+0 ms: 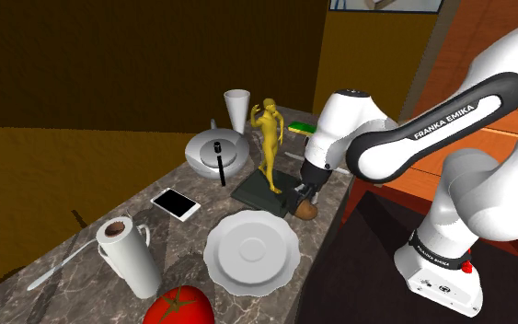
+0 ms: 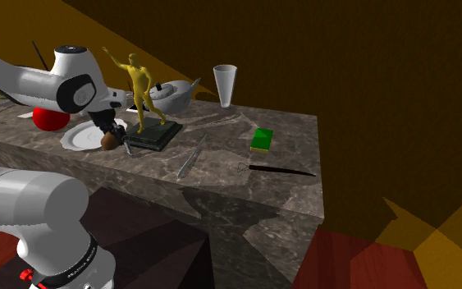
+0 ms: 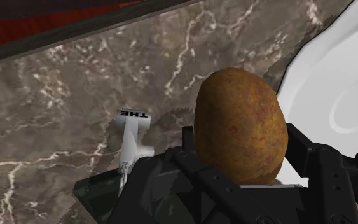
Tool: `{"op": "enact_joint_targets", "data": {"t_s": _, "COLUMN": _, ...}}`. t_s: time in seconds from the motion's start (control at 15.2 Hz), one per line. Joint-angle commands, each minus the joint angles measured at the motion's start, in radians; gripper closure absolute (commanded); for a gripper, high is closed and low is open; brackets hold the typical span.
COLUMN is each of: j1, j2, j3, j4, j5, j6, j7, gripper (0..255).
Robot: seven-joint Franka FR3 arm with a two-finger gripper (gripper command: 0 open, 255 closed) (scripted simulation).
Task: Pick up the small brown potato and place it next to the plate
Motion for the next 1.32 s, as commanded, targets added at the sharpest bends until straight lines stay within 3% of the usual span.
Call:
{"op": "enact_joint_targets", "data": {"t_s": 0.0, "j1": 0.004, "j2": 0.027, "j3": 0.0, "j4": -0.009, "j5": 0.007, "j6": 0.036, "j7": -0.007, "gripper": 255}}
{"op": "enact_joint_targets", "data": {"t_s": 0.59, "j1": 0.006, "j2": 0.042, "j3": 0.0, "j4": -0.015, "j5": 0.012, "j6": 0.058, "j7": -0.012, "gripper": 255}}
{"op": "enact_joint_targets", "data": {"t_s": 0.66, "j1": 0.006, "j2": 0.042, "j3": 0.0, "j4": -0.015, "j5": 0.012, "j6": 0.058, "j7": -0.012, "gripper": 0}}
{"op": "enact_joint_targets", "data": {"t_s": 0.99, "j1": 0.006, "j2": 0.042, "j3": 0.0, "j4": -0.015, "j5": 0.012, "j6": 0.058, "j7": -0.012, "gripper": 0}}
{"op": "enact_joint_targets", "data": {"t_s": 1.25, "j1": -0.015, "j2": -0.115, "j3": -0.015, "j4": 0.014, "j5": -0.024, "j6": -0.13, "j7": 0.006, "gripper": 0}}
